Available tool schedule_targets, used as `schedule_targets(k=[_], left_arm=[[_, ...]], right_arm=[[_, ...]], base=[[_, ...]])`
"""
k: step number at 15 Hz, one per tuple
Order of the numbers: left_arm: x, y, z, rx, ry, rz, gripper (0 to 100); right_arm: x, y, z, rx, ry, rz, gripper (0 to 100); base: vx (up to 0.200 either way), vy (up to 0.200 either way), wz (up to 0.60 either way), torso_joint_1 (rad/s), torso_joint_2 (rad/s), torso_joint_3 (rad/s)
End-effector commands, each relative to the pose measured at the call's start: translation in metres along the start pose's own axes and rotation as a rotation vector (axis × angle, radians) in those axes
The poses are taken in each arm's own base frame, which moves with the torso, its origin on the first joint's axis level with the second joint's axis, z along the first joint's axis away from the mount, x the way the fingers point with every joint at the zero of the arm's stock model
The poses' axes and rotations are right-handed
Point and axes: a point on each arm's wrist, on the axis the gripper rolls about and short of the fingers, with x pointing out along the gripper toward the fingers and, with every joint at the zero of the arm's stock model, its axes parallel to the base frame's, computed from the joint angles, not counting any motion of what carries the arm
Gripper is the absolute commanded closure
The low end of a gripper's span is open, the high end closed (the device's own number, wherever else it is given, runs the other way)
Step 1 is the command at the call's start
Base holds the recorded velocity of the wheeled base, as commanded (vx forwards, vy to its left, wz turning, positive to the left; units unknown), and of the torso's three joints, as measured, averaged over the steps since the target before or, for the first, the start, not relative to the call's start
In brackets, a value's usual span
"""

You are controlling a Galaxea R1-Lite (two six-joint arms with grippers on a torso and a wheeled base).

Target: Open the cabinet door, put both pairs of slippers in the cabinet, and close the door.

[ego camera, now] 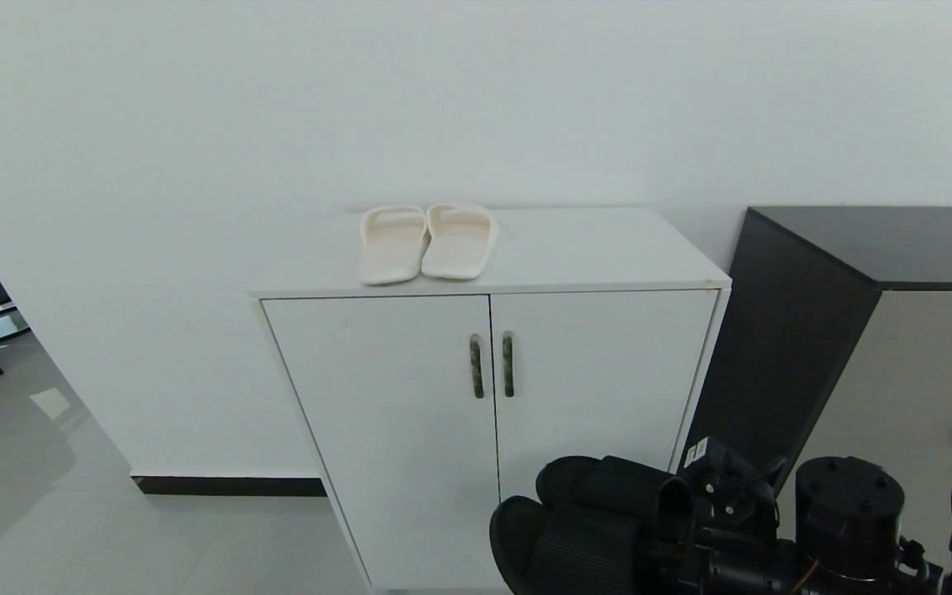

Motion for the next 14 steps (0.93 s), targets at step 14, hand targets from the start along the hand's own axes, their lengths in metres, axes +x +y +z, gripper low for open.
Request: schedule_targets(k=[14], left_arm=[[0.132, -0.022, 0.141, -0.025, 0.238, -0.775, 0]], right_arm=[[0.001, -0.002, -0.003, 0.004, 0.012, -0.008, 100]], base=[[0.0, 0.0, 0.0, -0.169, 0.46, 0.287]])
